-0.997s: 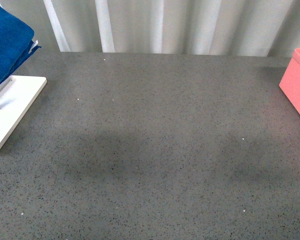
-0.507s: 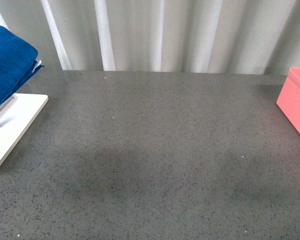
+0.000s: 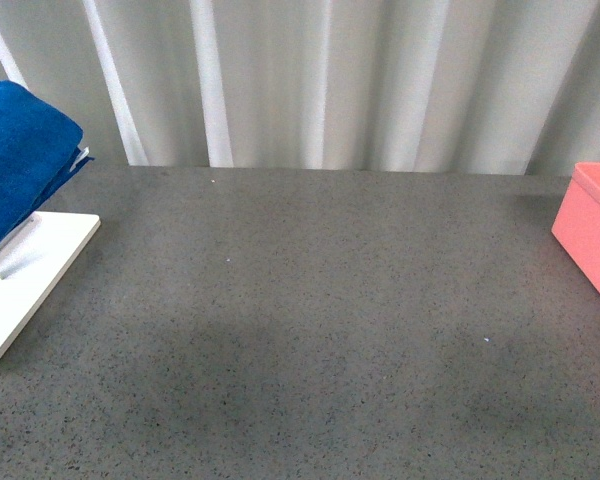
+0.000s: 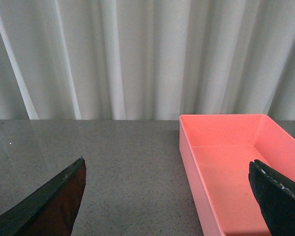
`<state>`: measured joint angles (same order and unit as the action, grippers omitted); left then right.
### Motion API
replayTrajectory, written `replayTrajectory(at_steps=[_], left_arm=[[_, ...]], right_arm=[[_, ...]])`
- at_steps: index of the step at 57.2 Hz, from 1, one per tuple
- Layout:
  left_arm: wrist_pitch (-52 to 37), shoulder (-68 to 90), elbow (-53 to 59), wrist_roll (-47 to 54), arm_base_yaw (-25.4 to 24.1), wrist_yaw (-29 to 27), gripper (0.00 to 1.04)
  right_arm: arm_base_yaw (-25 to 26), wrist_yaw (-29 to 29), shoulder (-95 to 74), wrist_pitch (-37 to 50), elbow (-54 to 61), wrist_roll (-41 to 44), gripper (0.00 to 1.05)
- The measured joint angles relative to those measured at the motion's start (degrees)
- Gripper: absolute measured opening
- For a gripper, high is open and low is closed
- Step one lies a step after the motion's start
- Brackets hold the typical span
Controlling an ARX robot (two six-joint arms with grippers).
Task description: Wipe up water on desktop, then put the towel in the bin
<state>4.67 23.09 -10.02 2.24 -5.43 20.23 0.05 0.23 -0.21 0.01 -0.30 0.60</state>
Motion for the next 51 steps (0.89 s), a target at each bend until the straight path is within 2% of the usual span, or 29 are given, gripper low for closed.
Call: replayTrajectory(at_steps=[8, 11, 15, 20, 33, 38, 42, 51], left_arm=[[-14.9, 21.3, -10.2, 1.9, 2.5, -1.4, 0.98], [-16.2, 28.8, -14.7, 2.0, 2.8, -0.9, 0.98], [-17.5, 37.7, -20.3, 3.6, 3.3, -3.3, 0.98], [-13.6, 53.0, -31.7, 8.3, 3.2, -4.2, 0.98], [-0.8, 73.7, -53.0, 20.1, -0.9, -8.1, 0.98], [4.0, 78.3, -58.7, 23.3, -3.1, -8.6, 0.98], [4.6, 80.9, -61.9, 26.3, -4.8, -11.3, 0.98], [4.9, 85.2, -66.8, 29.0, -8.2, -13.9, 0.98]], right_arm=[[0.0, 0.0, 0.0, 0.0, 0.0, 0.0, 0.98], [0.0, 0.0, 0.0, 0.0, 0.0, 0.0, 0.98], [0.0, 0.0, 0.0, 0.0, 0.0, 0.0, 0.98], [0.0, 0.0, 0.0, 0.0, 0.0, 0.0, 0.98], [0.0, 0.0, 0.0, 0.0, 0.0, 0.0, 0.98], [0.0, 0.0, 0.0, 0.0, 0.0, 0.0, 0.98], [0.0, 0.0, 0.0, 0.0, 0.0, 0.0, 0.98], [0.0, 0.0, 0.0, 0.0, 0.0, 0.0, 0.98]])
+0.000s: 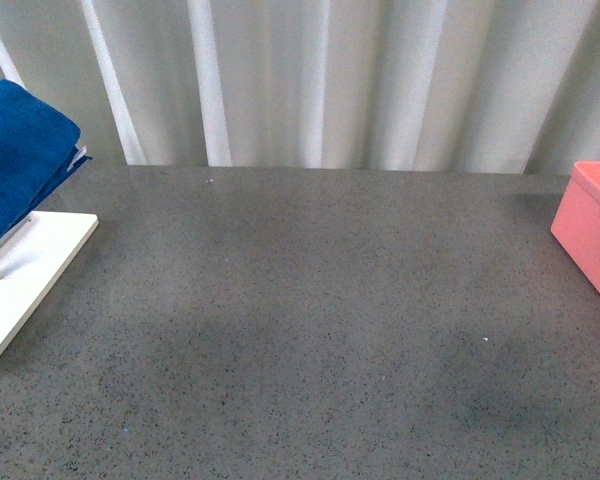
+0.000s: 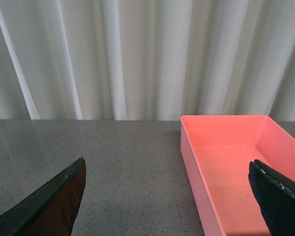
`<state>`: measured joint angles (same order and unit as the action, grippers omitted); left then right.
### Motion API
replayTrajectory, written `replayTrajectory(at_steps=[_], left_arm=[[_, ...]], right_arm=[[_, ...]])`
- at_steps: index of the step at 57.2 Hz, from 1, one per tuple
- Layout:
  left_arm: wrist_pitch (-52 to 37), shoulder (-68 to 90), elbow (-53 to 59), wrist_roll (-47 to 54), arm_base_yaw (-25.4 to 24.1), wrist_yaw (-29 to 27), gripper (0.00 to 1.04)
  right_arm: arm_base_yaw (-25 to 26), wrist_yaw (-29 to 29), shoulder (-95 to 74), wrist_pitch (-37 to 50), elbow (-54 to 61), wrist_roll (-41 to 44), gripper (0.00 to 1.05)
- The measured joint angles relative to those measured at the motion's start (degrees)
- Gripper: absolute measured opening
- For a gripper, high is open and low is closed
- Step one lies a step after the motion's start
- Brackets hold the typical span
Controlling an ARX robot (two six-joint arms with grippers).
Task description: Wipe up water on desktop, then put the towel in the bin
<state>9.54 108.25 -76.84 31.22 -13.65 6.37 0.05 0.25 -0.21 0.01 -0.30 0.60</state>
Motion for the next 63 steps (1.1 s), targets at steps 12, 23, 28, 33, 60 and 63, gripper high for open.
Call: replayTrajectory(at_steps=[12, 23, 28, 33, 60, 63], left_arm=[[3.9, 3.7, -3.7, -3.2, -1.1, 0.2, 0.98], [6.1, 5.3, -4.2, -6.1, -1.2, 0.9, 0.98], [5.7, 5.5, -4.2, -6.6, -1.2, 0.7, 0.98], [5.0, 5.7, -4.2, -6.7, -1.2, 0.2, 0.98], [2.2, 6.7, -2.1, -5.5, -0.8, -0.6, 0.95], [2.0, 6.8, -2.1, -5.4, -0.8, -0.5, 0.86]], right_arm=[[0.0, 0.0, 0.0, 0.0, 0.0, 0.0, 0.98], [0.0, 0.0, 0.0, 0.0, 0.0, 0.0, 0.98], [0.0, 0.0, 0.0, 0.0, 0.0, 0.0, 0.98], [0.0, 0.0, 0.0, 0.0, 0.0, 0.0, 0.98], [0.0, 0.0, 0.0, 0.0, 0.0, 0.0, 0.98], [0.0, 0.0, 0.0, 0.0, 0.0, 0.0, 0.98]])
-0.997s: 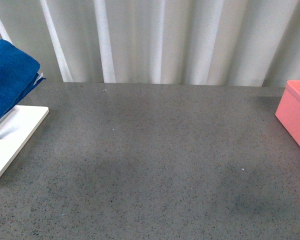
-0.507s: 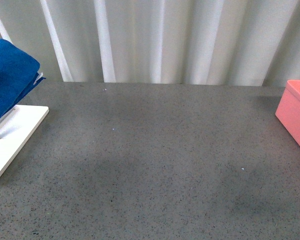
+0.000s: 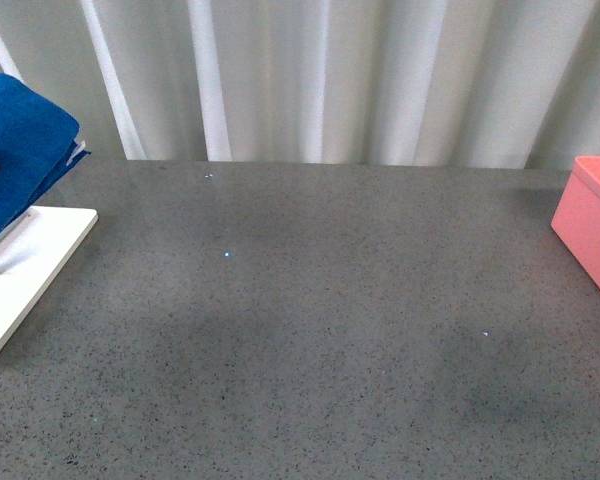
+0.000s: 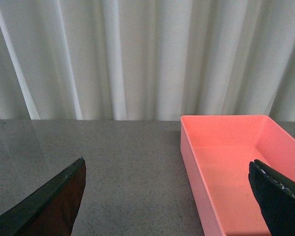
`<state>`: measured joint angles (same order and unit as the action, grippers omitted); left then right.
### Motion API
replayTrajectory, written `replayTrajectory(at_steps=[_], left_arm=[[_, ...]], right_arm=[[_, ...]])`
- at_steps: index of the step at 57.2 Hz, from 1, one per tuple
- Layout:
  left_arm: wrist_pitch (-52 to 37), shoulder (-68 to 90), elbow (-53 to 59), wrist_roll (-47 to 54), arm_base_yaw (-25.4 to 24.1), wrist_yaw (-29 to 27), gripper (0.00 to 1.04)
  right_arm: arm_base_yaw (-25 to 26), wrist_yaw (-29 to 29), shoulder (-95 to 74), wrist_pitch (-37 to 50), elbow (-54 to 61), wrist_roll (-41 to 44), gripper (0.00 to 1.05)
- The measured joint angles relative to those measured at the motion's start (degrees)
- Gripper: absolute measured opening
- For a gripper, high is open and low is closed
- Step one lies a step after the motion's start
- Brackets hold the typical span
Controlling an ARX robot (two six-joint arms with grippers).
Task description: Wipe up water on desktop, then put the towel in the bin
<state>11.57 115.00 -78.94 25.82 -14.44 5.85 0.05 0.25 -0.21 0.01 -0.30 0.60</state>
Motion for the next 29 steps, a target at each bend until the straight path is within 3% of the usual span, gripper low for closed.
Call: replayTrajectory(at_steps=[8, 24, 29], left_arm=[[0.0, 0.3, 0.0, 0.0, 0.1, 0.2, 0.56], [-0.4, 0.4, -0.2, -0.5, 0.0, 0.7, 0.15], [-0.5, 0.4, -0.2, -1.0, 0.0, 1.3, 0.08]], right_arm=[[0.0, 0.0, 0.0, 0.0, 0.0, 0.0, 0.98], [0.0, 0.0, 0.0, 0.0, 0.0, 0.0, 0.98], [0.0, 0.0, 0.0, 0.0, 0.0, 0.0, 0.98]])
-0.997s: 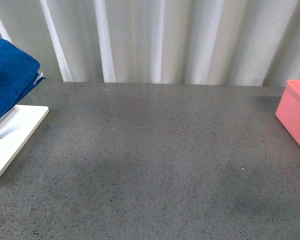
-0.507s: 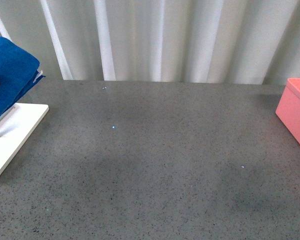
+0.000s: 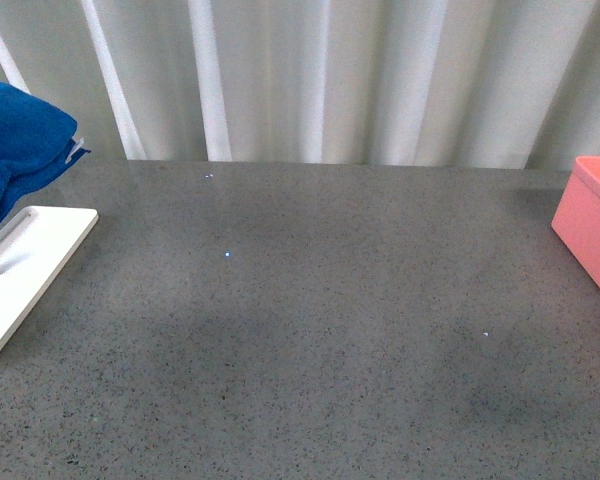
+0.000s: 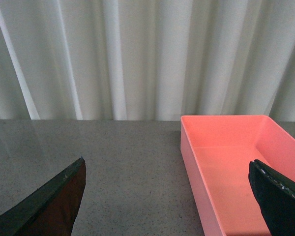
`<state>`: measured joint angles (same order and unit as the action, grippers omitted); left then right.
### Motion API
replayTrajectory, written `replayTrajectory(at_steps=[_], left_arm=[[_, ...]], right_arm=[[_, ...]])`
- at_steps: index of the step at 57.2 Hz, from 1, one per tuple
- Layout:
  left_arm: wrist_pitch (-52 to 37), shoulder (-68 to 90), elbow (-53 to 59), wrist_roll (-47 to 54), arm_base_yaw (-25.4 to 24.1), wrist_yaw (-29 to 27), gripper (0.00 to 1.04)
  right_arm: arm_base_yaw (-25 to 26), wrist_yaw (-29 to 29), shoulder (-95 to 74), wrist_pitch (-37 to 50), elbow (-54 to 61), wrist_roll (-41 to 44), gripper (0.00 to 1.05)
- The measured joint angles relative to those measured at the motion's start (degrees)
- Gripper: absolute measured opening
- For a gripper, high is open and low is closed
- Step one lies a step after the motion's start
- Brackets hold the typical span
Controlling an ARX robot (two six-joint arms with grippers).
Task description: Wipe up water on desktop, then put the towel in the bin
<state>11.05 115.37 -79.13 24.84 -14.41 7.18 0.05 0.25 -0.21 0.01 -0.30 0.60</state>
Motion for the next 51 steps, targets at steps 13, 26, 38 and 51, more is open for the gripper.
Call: replayTrajectory(at_steps=[13, 26, 38, 51], left_arm=[[0.5, -1.0, -0.3, -1.2, 0.1, 2.5, 0.06], [2.5, -4.3, -2.9, -1.9, -0.6, 5.1, 0.06], [4.0, -9.2, -5.5, -4.7, -1.2, 10.3, 0.06], [-1.5, -25.3, 3.0, -11.1, 7.9, 22.6, 0.06]], right_arm=[[0.0, 0.0, 0.0, 0.0, 0.0, 0.0, 0.98], [0.0, 0.0, 0.0, 0.0, 0.0, 0.0, 0.98], [0.0, 0.0, 0.0, 0.0, 0.0, 0.0, 0.98], [0.0, 0.0, 0.0, 0.0, 0.0, 0.0, 0.98]])
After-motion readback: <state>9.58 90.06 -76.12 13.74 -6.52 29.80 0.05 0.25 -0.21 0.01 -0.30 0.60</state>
